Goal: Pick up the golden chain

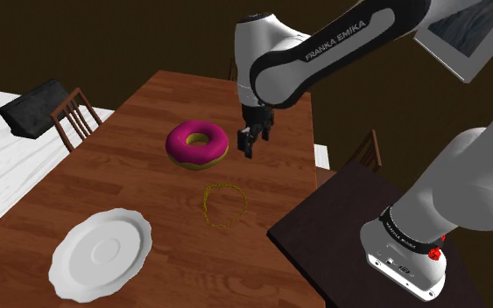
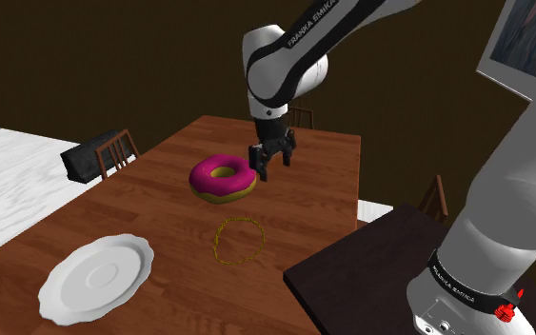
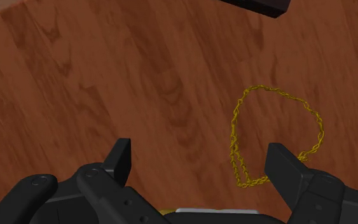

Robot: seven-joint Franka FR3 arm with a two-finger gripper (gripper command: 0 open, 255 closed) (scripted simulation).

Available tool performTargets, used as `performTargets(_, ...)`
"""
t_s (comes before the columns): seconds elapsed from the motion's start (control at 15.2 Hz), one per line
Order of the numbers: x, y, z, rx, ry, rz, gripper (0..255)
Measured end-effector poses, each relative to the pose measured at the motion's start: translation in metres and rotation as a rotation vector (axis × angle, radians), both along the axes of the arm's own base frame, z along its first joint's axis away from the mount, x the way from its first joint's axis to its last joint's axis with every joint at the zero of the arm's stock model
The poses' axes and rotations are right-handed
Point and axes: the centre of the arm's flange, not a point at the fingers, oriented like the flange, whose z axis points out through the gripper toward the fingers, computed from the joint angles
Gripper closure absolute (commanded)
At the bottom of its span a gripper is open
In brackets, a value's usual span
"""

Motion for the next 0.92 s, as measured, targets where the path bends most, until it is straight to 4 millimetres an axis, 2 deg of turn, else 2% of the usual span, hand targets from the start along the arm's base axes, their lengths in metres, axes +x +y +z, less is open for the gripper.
performTargets(0.59, 0.027, 0.066, -0.102, -0.015, 0.05, 0.033, 0)
performTargets(0.73, 0.028, 0.075, -0.115, -0.017, 0.055, 0.037, 0)
performTargets(0.92, 0.028, 0.075, -0.133, -0.017, 0.057, 0.038, 0)
